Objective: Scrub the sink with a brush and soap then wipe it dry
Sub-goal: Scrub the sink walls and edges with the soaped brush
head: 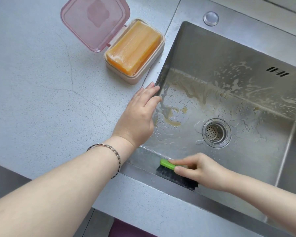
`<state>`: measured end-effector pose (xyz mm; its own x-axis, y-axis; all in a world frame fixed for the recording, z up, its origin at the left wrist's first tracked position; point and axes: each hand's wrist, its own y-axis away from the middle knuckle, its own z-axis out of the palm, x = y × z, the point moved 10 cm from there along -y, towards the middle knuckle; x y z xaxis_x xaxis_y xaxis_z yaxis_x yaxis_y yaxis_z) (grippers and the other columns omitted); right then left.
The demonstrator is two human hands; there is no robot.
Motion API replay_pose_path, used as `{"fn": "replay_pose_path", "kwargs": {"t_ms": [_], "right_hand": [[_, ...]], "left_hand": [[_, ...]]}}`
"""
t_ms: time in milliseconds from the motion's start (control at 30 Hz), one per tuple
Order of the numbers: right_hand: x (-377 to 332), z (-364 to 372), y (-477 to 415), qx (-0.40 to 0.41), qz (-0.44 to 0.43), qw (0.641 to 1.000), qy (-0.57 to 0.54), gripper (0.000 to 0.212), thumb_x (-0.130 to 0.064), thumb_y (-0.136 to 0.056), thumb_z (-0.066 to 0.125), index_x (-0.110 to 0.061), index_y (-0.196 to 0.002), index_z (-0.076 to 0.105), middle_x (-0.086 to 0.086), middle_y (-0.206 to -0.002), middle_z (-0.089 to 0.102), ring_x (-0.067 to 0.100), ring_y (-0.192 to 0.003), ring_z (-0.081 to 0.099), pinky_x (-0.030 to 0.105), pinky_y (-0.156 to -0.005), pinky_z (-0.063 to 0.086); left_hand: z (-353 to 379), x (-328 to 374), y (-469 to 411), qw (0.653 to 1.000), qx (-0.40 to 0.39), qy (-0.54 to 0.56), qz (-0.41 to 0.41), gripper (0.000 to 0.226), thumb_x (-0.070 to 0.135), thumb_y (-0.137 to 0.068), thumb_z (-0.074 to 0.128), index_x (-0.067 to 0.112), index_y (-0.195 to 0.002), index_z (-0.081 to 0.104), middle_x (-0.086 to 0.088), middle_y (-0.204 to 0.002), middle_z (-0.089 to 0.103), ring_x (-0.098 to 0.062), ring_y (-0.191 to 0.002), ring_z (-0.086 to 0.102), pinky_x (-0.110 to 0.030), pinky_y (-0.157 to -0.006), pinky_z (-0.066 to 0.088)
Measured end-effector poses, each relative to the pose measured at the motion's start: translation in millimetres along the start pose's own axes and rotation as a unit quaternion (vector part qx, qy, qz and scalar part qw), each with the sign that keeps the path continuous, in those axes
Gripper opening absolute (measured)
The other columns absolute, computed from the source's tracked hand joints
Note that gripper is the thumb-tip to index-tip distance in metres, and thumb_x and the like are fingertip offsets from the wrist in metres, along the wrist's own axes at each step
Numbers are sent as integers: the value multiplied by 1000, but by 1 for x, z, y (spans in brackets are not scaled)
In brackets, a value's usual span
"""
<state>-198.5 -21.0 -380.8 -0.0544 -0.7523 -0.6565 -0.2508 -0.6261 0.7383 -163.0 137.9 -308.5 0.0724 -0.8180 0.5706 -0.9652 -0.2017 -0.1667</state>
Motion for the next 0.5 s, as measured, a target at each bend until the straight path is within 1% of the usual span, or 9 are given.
{"fn": "replay_pose_path", "kwargs": {"t_ms": [100,167,200,233,333,367,433,467,500], "right_hand": [[-35,16,-20,-22,-49,998,19,30,-25,-91,58,-22,-120,64,-11,-34,34,5,-38,32,11,-44,25],[-53,26,-30,-32,-68,997,25,32,-20,-93,57,-17,-124,61,-24,-33,42,-8,-42,46,5,-47,32],[-52,25,-26,-33,-70,997,24,33,-20,-92,57,-16,-125,60,-27,-34,43,-11,-44,47,3,-49,33],[-44,20,-18,-29,-63,997,26,32,-21,-92,57,-18,-124,60,-26,-35,43,-8,-42,46,4,-47,32],[20,-6,11,3,7,999,42,29,-28,-90,59,-27,-119,65,-13,-41,35,5,-40,28,12,-45,24],[41,-12,16,7,37,998,54,27,-29,-90,59,-29,-116,66,-14,-43,38,5,-41,29,12,-45,25],[63,-14,17,11,79,995,63,23,-29,-91,59,-32,-112,66,-21,-51,59,-1,-46,50,7,-52,32],[62,-12,12,16,77,995,59,23,-30,-91,59,-32,-112,65,-20,-63,68,-3,-55,58,7,-57,36],[53,-9,5,16,62,997,51,24,-30,-90,59,-32,-114,65,-22,-63,68,-6,-55,56,7,-58,37]], "left_hand": [[0,2,-1,1000,-5,-2,-2,42,0,-77,27,-7,-99,62,-24,-122,57,-35,-122,46,-38,-107,27],[0,3,0,1000,-10,-6,-8,42,2,-79,26,-7,-98,62,-24,-121,57,-36,-121,47,-38,-107,28],[0,4,0,1000,-14,-9,-10,42,3,-79,26,-7,-98,63,-24,-121,58,-36,-121,48,-39,-106,30],[0,4,0,1000,-19,-10,-12,43,4,-80,25,-7,-97,63,-24,-121,58,-37,-121,49,-41,-106,32],[0,6,-1,999,-35,-29,-12,43,5,-80,25,-8,-94,63,-25,-121,57,-39,-121,48,-42,-106,33],[1,7,0,998,-44,-46,-9,43,5,-79,25,-7,-94,63,-26,-121,57,-40,-121,48,-44,-106,31],[4,14,7,995,-59,-86,0,42,4,-77,26,-5,-93,63,-25,-123,56,-40,-122,48,-45,-107,28],[7,18,13,993,-67,-99,3,40,4,-77,28,-3,-92,64,-24,-123,56,-38,-122,48,-44,-108,29],[10,22,21,992,-76,-101,4,38,3,-76,30,-2,-91,65,-23,-123,57,-37,-122,50,-43,-109,28]]}}
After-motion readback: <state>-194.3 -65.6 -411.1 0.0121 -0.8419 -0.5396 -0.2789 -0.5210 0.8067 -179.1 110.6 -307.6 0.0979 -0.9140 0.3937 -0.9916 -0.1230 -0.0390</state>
